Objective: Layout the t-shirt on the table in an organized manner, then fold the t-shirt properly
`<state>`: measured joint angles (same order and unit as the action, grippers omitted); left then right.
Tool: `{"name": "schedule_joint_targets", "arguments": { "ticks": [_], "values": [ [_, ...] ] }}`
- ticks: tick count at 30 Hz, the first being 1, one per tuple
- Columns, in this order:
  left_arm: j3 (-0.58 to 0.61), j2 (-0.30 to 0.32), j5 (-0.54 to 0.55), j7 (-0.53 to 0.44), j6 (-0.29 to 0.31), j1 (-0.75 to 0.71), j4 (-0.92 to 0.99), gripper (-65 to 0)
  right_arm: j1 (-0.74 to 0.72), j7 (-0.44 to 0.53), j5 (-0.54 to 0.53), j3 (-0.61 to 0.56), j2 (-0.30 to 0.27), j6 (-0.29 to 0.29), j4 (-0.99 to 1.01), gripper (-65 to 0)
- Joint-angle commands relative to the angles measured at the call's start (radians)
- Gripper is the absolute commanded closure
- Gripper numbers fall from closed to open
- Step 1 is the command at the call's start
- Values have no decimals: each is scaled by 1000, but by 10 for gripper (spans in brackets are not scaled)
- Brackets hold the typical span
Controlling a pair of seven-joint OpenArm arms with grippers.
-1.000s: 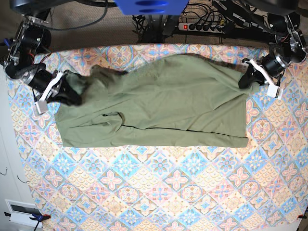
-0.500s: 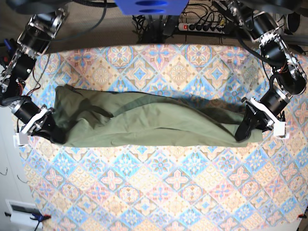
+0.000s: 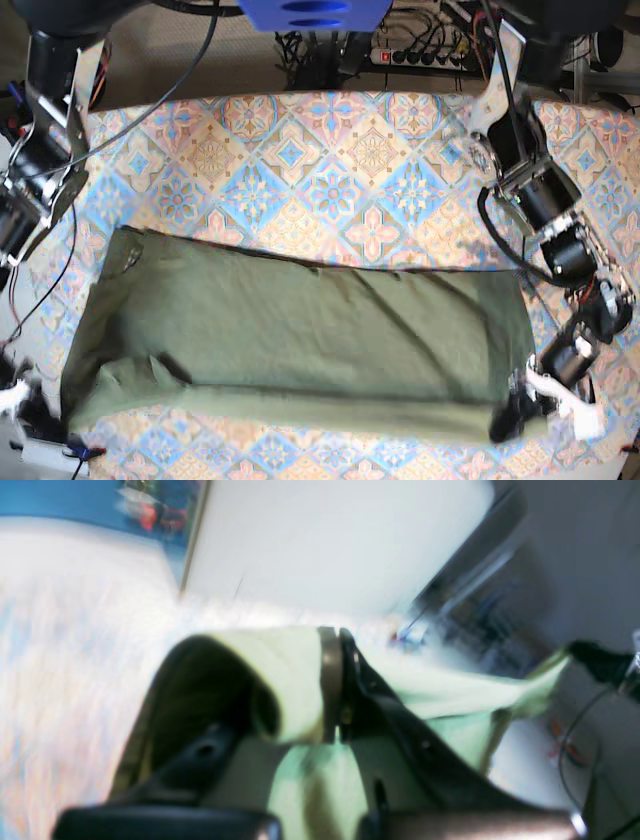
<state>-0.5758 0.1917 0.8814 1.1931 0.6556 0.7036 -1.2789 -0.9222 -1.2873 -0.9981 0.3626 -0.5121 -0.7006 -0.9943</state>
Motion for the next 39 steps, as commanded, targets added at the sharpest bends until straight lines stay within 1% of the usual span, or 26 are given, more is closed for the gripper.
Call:
{"name": "schedule_joint_targets", "arguments": {
  "ticks": [1, 4, 7, 9, 10, 13, 14, 15, 17, 19, 20, 23, 25, 27, 29, 31, 33, 35, 36, 39],
  "values": [
    [-2, 16, 17, -48, -1, 95, 29, 0, -99, 53, -18, -20, -23, 2, 2, -18],
    [-2, -7, -29, -77, -1, 270, 149, 0, -254, 119, 25, -93, -23, 2, 70, -18],
    [0, -16, -69, -84, -1, 397, 201, 0, -370, 131, 31, -144, -23, 2, 113, -18],
    [3, -16, -77, -83, -1, 469, 221, 0, -383, 127, 29, -167, -23, 2, 114, -18],
    [27, -16, -80, -81, -1, 495, 227, 0, -383, 111, 29, -178, -23, 2, 114, -18],
    [130, -5, -72, -65, -1, 480, 215, 0, -383, 39, 34, -202, -23, 2, 99, -18],
    [142, 9, -70, -38, -1, 451, 193, 0, -383, 19, 35, -221, -18, 2, 87, -18],
    [145, 18, -61, -8, -1, 420, 164, 0, -346, 10, 32, -245, -15, 2, 71, -18],
    [147, 36, -35, 35, -3, 333, 92, 0, -202, 10, 31, -273, -15, 2, 7, -19],
    [150, 71, -15, 55, -3, 245, 15, 0, -73, 11, 32, -274, -15, 2, -64, -19],
    [150, 84, -5, 64, -3, 205, -14, 0, -21, 11, 31, -277, -6, 2, -90, -20],
    [150, 144, 43, 104, -3, 95, -104, 0, 114, 8, 34, -281, 57, 2, -139, -37],
    [149, 185, 83, 133, -3, 18, -156, 0, 194, 10, 43, -290, 97, 2, -154, -66],
    [145, 260, 129, 152, -3, -75, -224, 0, 269, 11, 84, -319, 137, 2, -173, -99],
    [136, 334, 180, 153, -1, -186, -296, 0, 314, 15, 138, -343, 172, 2, -208, -130],
    [66, 411, 239, 158, -1, -325, -359, 0, 325, 41, 227, -377, 218, 2, -249, -159],
    [-40, 454, 313, 159, 0, -474, -402, 0, 332, 71, 331, -428, 263, 2, -265, -180],
    [-146, 495, 378, 173, 0, -599, -420, 0, 340, 97, 413, -463, 280, 2, -258, -190],
    [-204, 510, 413, 184, 2, -661, -420, 0, 345, 111, 448, -480, 281, 2, -257, -194],
    [-431, 532, 516, 203, 2, -910, -420, 0, 349, 137, 523, -540, 333, 2, -266, -203]
  ]
}}
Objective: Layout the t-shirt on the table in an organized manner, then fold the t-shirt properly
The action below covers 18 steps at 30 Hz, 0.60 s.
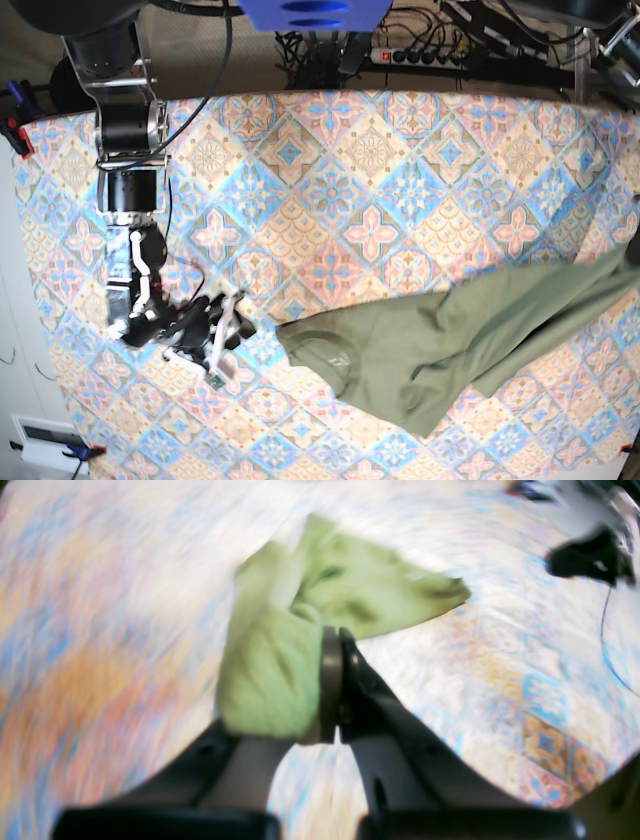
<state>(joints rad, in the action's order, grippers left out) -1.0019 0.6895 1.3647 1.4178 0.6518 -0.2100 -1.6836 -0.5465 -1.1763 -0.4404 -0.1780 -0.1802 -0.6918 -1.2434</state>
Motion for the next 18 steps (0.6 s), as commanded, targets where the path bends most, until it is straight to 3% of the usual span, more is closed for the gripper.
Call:
{"name": "schedule_joint_targets", "arguments": {
  "ticks": [1, 4, 8, 12, 18],
  "values": [
    [-68, 42, 38, -21, 6, -88, -16, 0, -27, 28, -25, -13, 17, -6, -17, -205],
    [-151, 40, 38, -21, 6, -297, -13, 0, -27, 28, -25, -50, 29, -6, -19, -207],
    [-160, 11, -11, -21, 6, -515, -6, 0, -25, 28, -25, -153, 32, -6, -19, -207],
    [-143, -24, -164, -21, 6, -586, 12, 0, -25, 28, -25, -240, 90, -6, -20, -204],
    [-16, -113, -423, -21, 6, -596, 10, 0, -25, 29, -13, -305, 215, -6, -17, -204]
  ]
}}
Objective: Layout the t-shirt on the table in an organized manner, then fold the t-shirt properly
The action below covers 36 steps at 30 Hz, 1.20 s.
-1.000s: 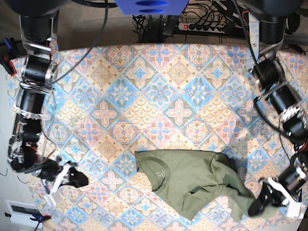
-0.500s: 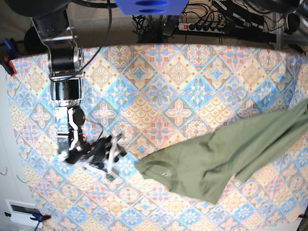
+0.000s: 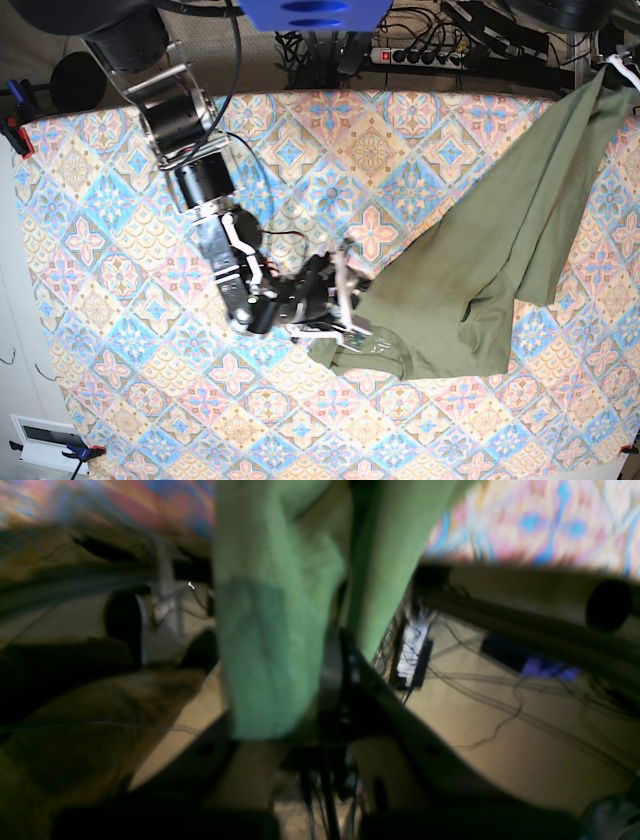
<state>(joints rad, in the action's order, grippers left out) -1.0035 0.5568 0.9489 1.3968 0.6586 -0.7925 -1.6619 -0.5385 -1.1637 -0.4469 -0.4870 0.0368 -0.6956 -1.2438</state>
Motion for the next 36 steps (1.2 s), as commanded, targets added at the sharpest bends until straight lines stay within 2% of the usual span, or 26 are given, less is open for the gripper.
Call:
{"name": "schedule_joint_targets", "arguments": {
  "ticks": [1, 3, 6, 8, 11, 15, 20, 22, 25, 28, 32, 36],
  "values": [
    [-8, 4, -31, -1, 0, -14, -14, 0, -33, 17, 6, -3, 18, -3, -14, -204],
    [10, -22, -72, -1, 28, -18, -45, 0, -33, 34, 59, -22, 61, -3, -15, -204],
    [139, -21, -97, -6, 40, -100, -119, 0, -33, 41, 129, -45, 120, -3, -17, -204],
    [211, -21, -113, -66, 40, -138, -177, 0, -33, 43, 150, -68, 120, -3, -7, -204],
    [257, -21, -152, -135, 40, -176, -205, 0, -33, 63, 144, -146, 120, -3, -7, -206],
    [315, -21, -164, -138, 40, -176, -205, 0, -33, 152, 147, -266, 120, -3, -7, -206],
    [507, 19, -161, -146, 40, -173, -241, 0, -33, 256, 148, -350, 120, -3, -7, -206],
    [522, 16, -161, -146, 40, -173, -284, 0, -33, 316, 168, -365, 120, -3, -6, -206],
    [522, 16, -161, -146, 40, -173, -312, 0, -32, 399, 325, -384, 120, -3, 54, -206],
    [522, 16, -159, -146, 40, -173, -314, 0, -5, 469, 428, -387, 120, -3, 171, -205],
    [522, 16, -159, -146, 40, -169, -315, 0, 4, 538, 440, -339, 120, -3, 302, -204],
    [529, 13, -159, -146, 40, -133, -315, 0, 4, 558, 440, -296, 120, -3, 322, -204]
  ]
}}
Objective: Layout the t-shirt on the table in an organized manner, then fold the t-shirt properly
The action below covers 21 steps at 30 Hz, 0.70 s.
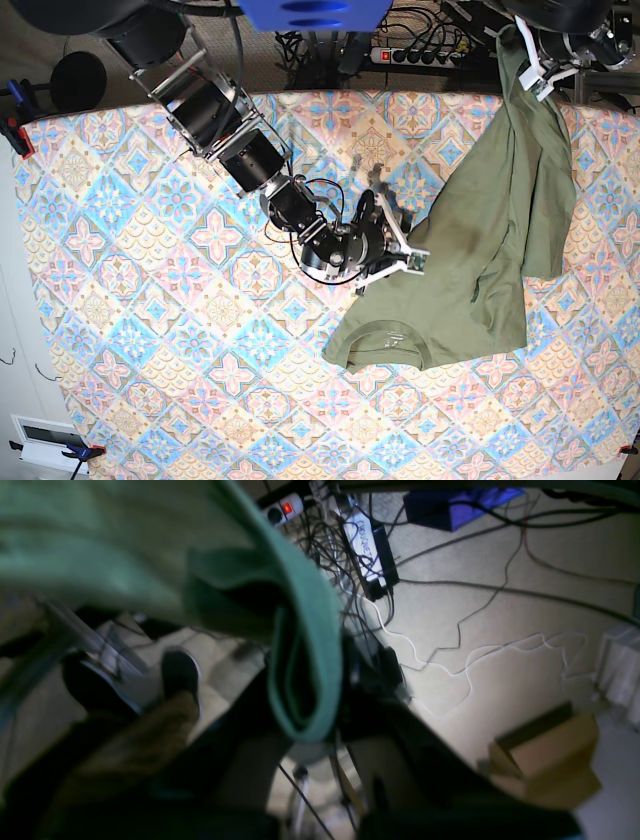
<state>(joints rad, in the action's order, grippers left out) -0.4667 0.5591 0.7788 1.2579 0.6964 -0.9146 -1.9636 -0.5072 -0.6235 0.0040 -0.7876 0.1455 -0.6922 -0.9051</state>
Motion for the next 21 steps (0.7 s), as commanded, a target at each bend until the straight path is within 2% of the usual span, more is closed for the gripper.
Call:
{"name": "schedule_joint_targets", "arguments": {
  "ticks": [1, 8, 14, 17, 21],
  "values": [
    [-8, 11, 11, -7, 2, -10, -13, 0, -28, 15, -11, 7, 12, -6, -24, -204],
    [-10, 9, 12, -7, 2, 16, -12, 0, -24, -20, -12, 9, 12, -6, -200, -204],
    [-28, -52, 12, -7, 2, 55, -13, 0, -26, -23, -12, 1, 12, -6, -259, -203],
    [-65, -104, 12, -7, 2, 81, -13, 0, -21, 23, -12, 0, 12, -6, -210, -201],
    [-103, -169, 12, 1, 2, 124, -23, 0, -21, 107, -12, 0, 12, -6, -127, -164]
  ]
}}
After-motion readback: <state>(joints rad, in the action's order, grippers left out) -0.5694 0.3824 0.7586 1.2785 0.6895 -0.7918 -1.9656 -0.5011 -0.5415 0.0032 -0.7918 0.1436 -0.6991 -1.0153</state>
